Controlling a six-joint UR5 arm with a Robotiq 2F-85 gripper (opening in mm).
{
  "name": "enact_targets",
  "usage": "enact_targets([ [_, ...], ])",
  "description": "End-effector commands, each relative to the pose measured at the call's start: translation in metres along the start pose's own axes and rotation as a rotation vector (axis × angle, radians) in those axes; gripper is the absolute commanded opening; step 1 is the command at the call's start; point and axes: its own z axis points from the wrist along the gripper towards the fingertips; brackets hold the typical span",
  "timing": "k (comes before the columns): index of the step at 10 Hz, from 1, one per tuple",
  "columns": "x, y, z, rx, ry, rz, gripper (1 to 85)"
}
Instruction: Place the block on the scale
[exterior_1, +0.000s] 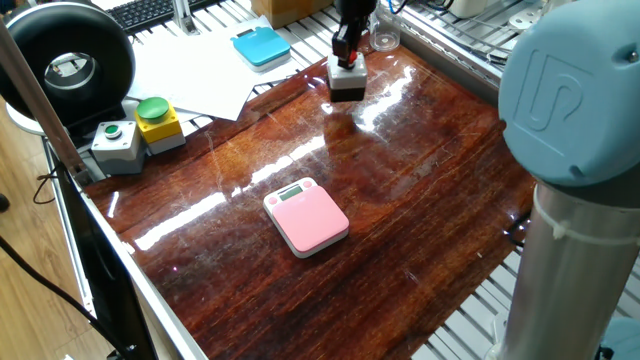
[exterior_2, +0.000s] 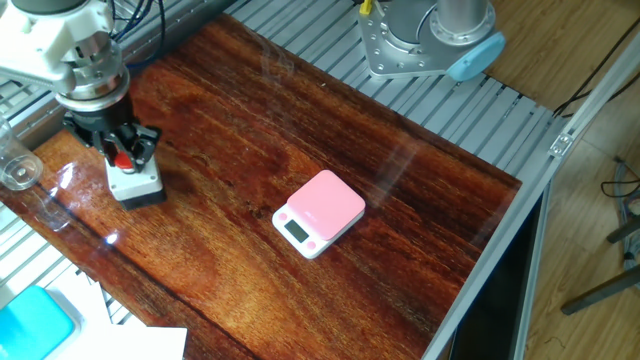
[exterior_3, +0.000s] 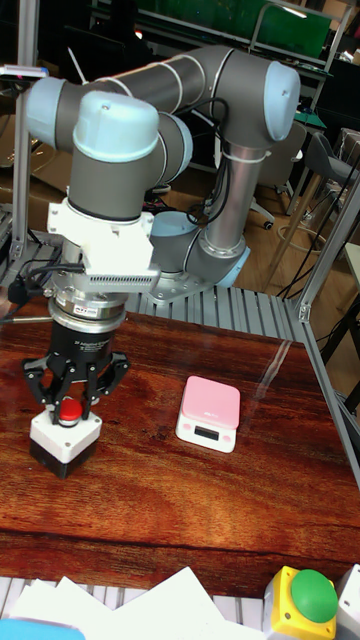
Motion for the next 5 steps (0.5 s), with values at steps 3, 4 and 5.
enact_targets([
  [3, 0.012, 0.068, -0.035, 0.029, 0.055, 0.18, 1.0],
  [4, 0.014, 0.082, -0.043, 0.037, 0.079, 0.231, 1.0],
  [5, 0.014, 0.098, -0.049, 0.048, 0.102, 0.283, 1.0],
])
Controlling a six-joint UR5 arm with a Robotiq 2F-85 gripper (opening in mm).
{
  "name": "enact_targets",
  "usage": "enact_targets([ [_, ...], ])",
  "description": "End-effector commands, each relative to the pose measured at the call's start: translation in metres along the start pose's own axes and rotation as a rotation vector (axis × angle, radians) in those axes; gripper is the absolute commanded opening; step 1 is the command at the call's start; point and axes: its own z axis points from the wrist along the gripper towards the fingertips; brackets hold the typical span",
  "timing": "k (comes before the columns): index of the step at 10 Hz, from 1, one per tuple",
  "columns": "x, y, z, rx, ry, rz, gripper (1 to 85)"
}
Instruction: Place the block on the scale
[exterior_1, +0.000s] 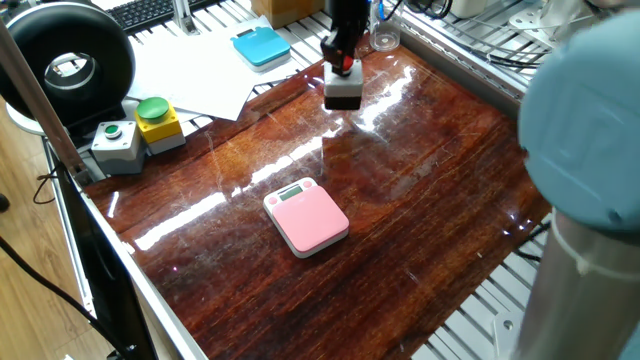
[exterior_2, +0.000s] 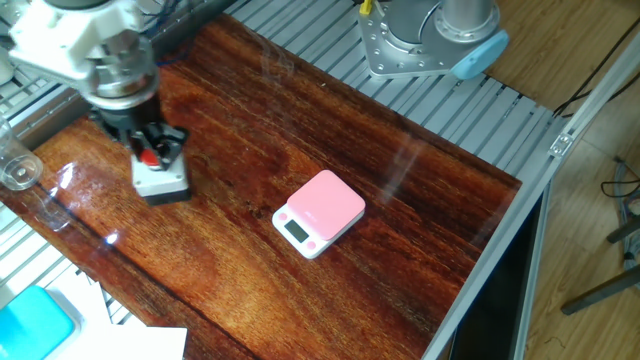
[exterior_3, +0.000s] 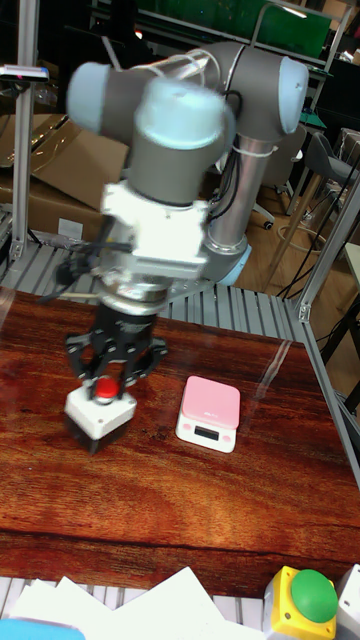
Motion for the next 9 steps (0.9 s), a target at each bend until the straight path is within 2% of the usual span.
enact_targets([
  [1, 0.011, 0.052, -0.025, 0.008, 0.052, 0.16, 1.0],
  [2, 0.009, 0.059, -0.027, 0.005, 0.069, 0.187, 1.0],
  [3, 0.008, 0.064, -0.027, -0.012, 0.067, 0.181, 1.0],
  [4, 0.007, 0.063, -0.027, -0.011, 0.061, 0.14, 1.0],
  [5, -0.001, 0.064, -0.026, -0.018, 0.032, 0.059, 1.0],
  [7, -0.014, 0.074, -0.027, -0.057, -0.021, -0.095, 1.0],
  [8, -0.018, 0.085, -0.028, -0.097, -0.044, -0.157, 1.0],
  [9, -0.017, 0.088, -0.028, -0.109, -0.043, -0.186, 1.0],
])
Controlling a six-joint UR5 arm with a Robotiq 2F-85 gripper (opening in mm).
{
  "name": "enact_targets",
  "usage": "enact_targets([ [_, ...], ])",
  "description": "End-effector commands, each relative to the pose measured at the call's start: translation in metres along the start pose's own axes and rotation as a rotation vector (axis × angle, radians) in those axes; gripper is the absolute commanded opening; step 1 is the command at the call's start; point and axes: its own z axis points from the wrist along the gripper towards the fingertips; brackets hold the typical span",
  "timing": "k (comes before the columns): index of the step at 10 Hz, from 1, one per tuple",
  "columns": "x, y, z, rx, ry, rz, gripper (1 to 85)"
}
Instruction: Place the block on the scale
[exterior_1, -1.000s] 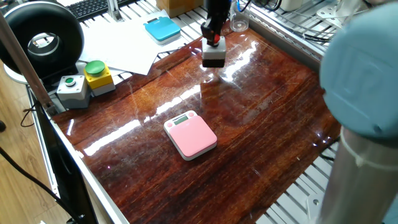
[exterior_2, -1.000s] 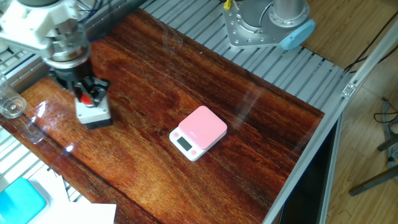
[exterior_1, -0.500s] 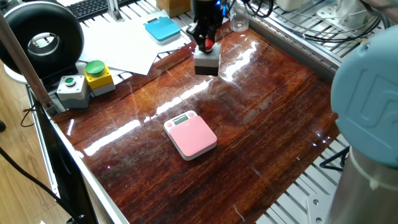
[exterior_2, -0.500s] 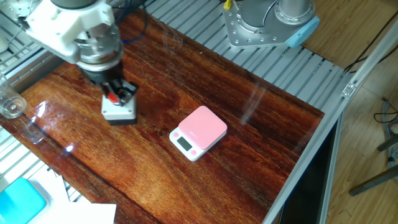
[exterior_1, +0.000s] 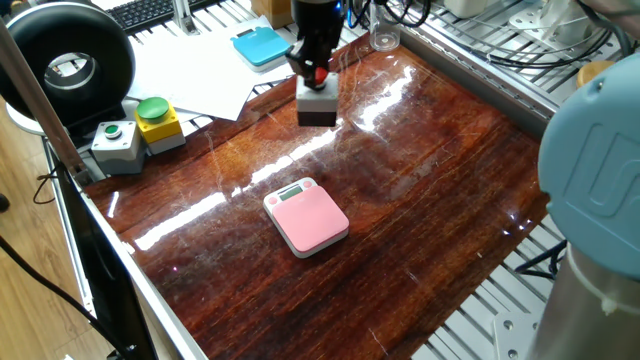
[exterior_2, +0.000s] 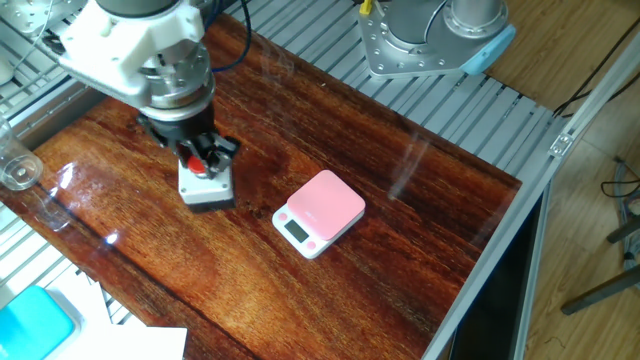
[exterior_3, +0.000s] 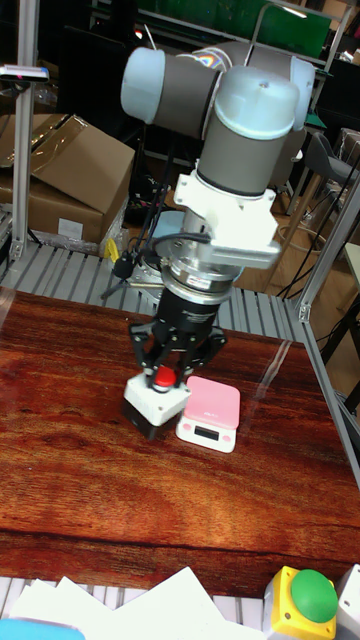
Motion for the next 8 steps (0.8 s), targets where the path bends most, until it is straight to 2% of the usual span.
enact_targets([
  [1, -0.003, 0.027, -0.004, -0.089, -0.022, -0.073, 1.0],
  [2, 0.015, 0.034, -0.009, -0.056, -0.006, -0.012, 1.0],
  [4, 0.039, 0.069, -0.02, -0.018, 0.042, 0.154, 1.0],
  [6, 0.048, 0.092, -0.023, -0.007, 0.05, 0.263, 1.0],
  [7, 0.05, 0.09, -0.024, 0.016, 0.048, 0.265, 1.0],
  [8, 0.041, 0.083, -0.022, 0.024, 0.025, 0.234, 1.0],
])
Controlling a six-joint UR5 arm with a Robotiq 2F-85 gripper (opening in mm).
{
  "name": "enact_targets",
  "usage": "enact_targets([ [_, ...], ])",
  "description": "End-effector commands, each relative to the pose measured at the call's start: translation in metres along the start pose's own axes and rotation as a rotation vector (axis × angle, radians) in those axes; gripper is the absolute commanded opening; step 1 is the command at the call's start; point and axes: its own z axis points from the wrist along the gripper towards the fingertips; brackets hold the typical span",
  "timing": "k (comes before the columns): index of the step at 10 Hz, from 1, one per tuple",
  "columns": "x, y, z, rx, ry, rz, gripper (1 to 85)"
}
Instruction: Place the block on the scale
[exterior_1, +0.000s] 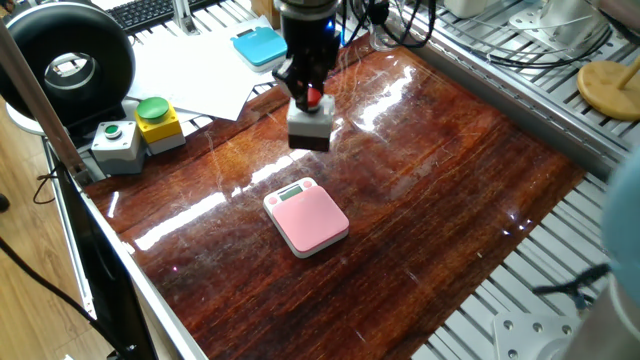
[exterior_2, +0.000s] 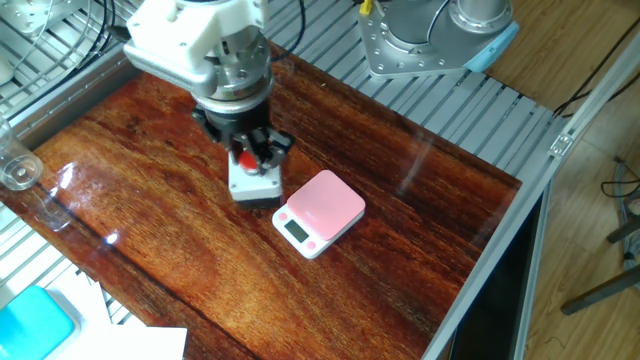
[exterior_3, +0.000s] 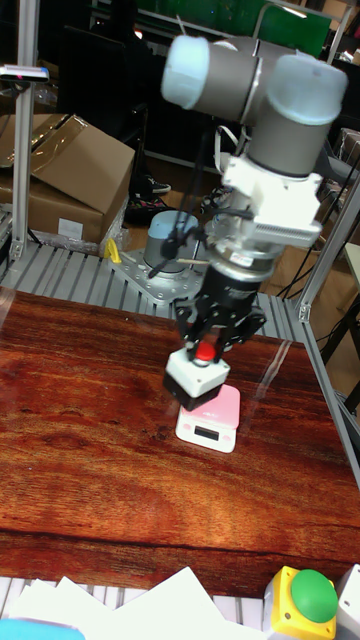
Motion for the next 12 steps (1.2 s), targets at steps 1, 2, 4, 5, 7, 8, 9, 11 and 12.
enact_targets([
  [1, 0.0, 0.015, -0.003, -0.02, -0.014, -0.007, 1.0],
  [2, 0.002, 0.021, -0.003, -0.043, -0.008, -0.033, 1.0],
  [4, 0.002, 0.023, -0.003, -0.049, -0.008, -0.093, 1.0],
  [5, 0.0, 0.022, -0.003, -0.046, -0.015, -0.079, 1.0],
  [7, 0.012, 0.027, -0.004, -0.06, 0.017, -0.002, 1.0],
  [8, 0.031, 0.033, -0.01, -0.052, 0.018, 0.044, 1.0],
  [9, 0.044, 0.039, -0.013, -0.05, 0.015, 0.097, 1.0],
  [11, 0.051, 0.048, -0.009, -0.045, 0.006, 0.193, 1.0],
  [12, 0.052, 0.054, -0.005, -0.05, 0.006, 0.224, 1.0],
])
